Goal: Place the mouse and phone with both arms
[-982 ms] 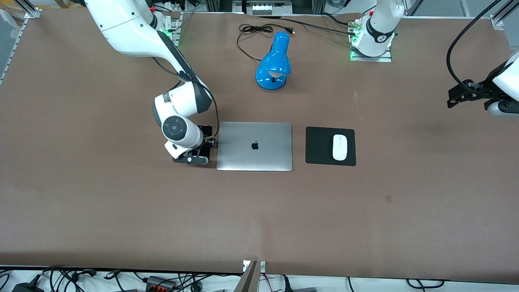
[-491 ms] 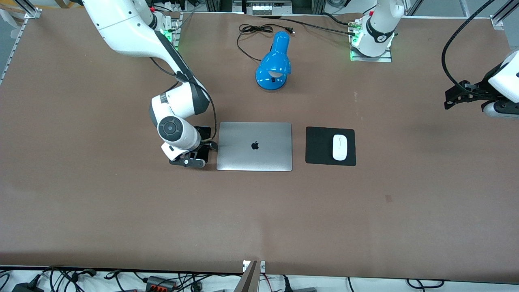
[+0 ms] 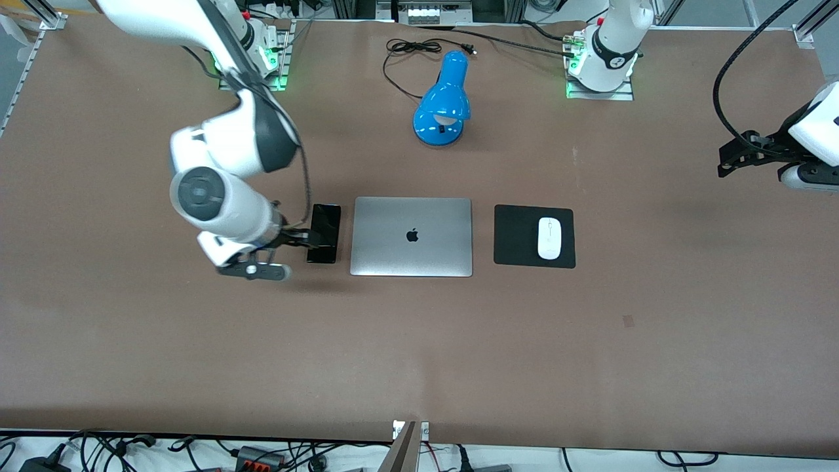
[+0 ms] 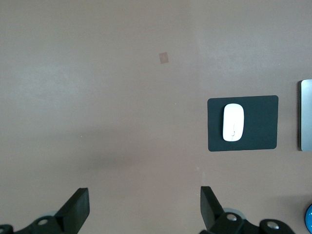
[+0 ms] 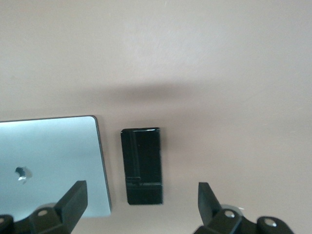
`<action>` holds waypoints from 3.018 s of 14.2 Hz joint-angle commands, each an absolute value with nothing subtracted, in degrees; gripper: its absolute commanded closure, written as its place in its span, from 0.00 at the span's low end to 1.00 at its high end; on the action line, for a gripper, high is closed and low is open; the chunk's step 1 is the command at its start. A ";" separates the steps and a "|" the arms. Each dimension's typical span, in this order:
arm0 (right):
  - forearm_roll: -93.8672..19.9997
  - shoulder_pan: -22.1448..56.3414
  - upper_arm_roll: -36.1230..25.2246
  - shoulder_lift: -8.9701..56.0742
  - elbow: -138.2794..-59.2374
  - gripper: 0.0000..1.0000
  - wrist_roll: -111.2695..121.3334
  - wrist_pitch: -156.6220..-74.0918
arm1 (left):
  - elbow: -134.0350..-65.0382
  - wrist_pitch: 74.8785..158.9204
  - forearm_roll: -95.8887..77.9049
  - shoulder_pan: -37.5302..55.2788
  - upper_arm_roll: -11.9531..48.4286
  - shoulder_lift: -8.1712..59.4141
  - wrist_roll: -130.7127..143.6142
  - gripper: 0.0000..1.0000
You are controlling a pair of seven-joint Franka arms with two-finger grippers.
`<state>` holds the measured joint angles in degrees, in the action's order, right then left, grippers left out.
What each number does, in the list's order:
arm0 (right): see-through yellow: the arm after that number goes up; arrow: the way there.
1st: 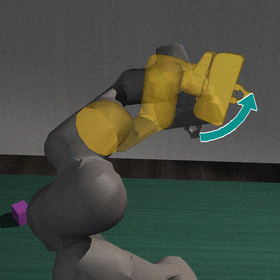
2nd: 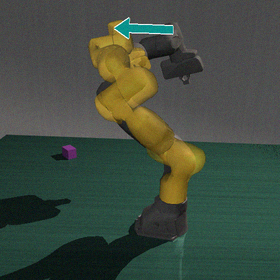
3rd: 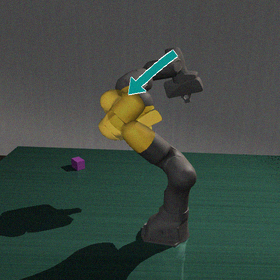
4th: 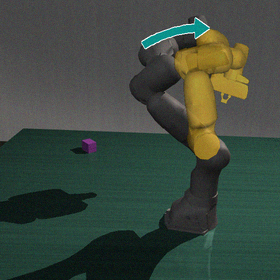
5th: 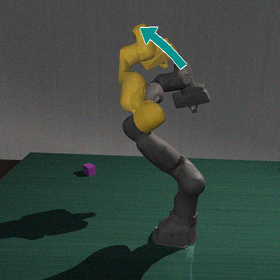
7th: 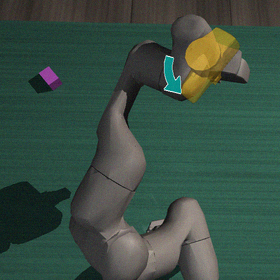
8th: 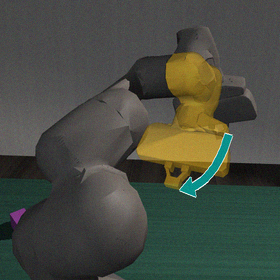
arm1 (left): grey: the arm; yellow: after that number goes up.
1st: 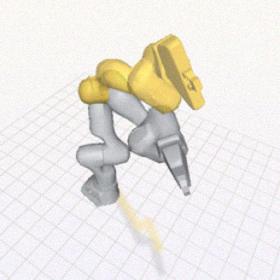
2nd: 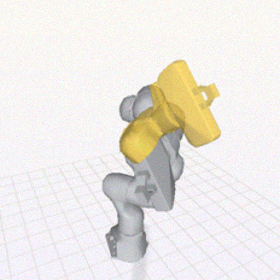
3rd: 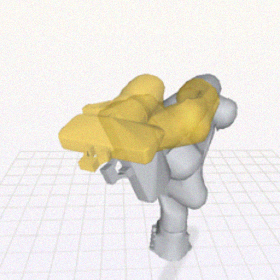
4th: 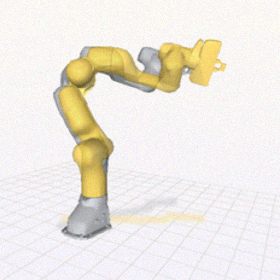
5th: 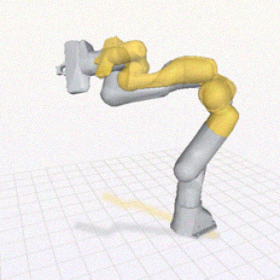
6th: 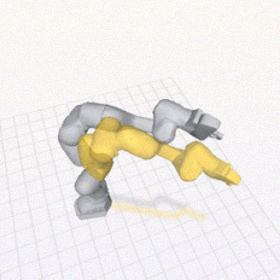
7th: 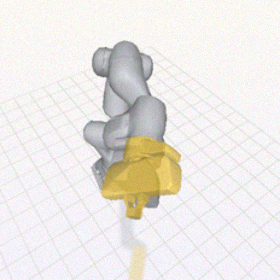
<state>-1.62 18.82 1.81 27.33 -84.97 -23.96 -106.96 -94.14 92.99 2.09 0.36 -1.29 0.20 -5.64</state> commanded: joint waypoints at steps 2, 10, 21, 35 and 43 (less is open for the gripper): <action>-0.87 13.20 2.11 27.17 -77.09 0.00 -16.37 -97.58 | -93.87 93.25 1.41 0.44 -1.23 0.18 -5.10 0.00; -0.53 3.34 0.10 17.94 -74.18 0.00 -5.81 -92.55 | -92.37 93.34 1.05 0.53 -1.23 1.32 -5.10 0.00; 0.09 -1.06 -2.11 6.97 -88.46 0.00 2.55 -98.42 | -92.20 93.34 1.05 0.53 -1.23 1.49 -5.19 0.00; 0.53 -0.88 -1.67 -2.37 -99.23 0.00 2.64 -97.21 | -92.20 93.34 0.97 0.53 -1.23 1.49 -5.19 0.00; 0.44 -0.97 -1.58 -2.37 -99.05 0.00 2.72 -97.12 | -92.20 93.34 0.97 0.53 -1.23 1.49 -5.27 0.00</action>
<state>-0.24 -0.84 -1.92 -1.23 -98.37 2.07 -97.60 -93.81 93.53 2.06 0.52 -1.28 0.67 -5.54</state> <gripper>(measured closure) 0.000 0.000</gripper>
